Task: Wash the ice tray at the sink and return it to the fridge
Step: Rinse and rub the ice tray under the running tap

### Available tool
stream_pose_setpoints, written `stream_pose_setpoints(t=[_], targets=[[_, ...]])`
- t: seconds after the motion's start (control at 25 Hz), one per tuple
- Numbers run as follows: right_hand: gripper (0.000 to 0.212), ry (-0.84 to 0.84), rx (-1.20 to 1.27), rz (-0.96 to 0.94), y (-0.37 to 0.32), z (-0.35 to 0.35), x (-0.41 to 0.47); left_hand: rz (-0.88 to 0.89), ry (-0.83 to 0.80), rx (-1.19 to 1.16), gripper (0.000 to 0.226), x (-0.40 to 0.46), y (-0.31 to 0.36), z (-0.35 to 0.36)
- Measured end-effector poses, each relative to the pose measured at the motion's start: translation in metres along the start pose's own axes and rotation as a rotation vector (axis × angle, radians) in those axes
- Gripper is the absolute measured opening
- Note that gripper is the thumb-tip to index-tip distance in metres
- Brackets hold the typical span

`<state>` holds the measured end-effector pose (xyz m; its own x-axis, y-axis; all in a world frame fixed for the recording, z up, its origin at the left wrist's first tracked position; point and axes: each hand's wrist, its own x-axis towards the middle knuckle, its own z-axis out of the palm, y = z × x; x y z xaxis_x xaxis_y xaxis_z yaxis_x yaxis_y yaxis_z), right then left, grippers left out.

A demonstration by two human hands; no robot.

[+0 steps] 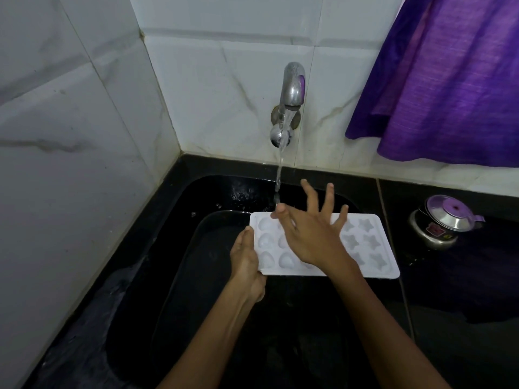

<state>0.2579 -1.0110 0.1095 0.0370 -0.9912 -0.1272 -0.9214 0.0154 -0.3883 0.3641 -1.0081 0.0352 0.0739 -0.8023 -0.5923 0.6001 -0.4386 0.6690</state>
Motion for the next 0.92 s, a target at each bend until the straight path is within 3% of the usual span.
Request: stream_pose_setpoints(t=[0.16,0.32,0.44,0.6,0.72,0.84,0.92], targets=[[0.063,-0.081,-0.046,-0.021,0.0,0.009,-0.012,0.003,0.007,0.014,0.032,-0.004,0.004,0.005],[0.112,0.037,-0.178,-0.086,-0.005,0.024,-0.013,-0.003,0.005,0.039,0.03,-0.004,0.001,0.006],[0.083,-0.023,-0.177,-0.075,-0.009,0.019,-0.013,0.009,0.02,0.062,0.033,0.0,0.001,0.004],[0.104,-0.011,-0.181,-0.121,-0.013,0.017,-0.015,0.029,0.016,0.053,0.032,0.0,0.002,0.005],[0.1,-0.046,-0.184,-0.153,-0.015,0.017,-0.015,0.045,0.007,0.052,0.03,-0.005,0.002,0.004],[0.108,0.125,-0.244,-0.157,-0.013,0.022,-0.012,0.022,0.033,0.081,0.033,-0.002,0.003,0.002],[0.095,0.238,-0.299,-0.172,-0.012,0.029,-0.016,0.02,0.03,0.059,0.033,-0.004,0.005,0.003]])
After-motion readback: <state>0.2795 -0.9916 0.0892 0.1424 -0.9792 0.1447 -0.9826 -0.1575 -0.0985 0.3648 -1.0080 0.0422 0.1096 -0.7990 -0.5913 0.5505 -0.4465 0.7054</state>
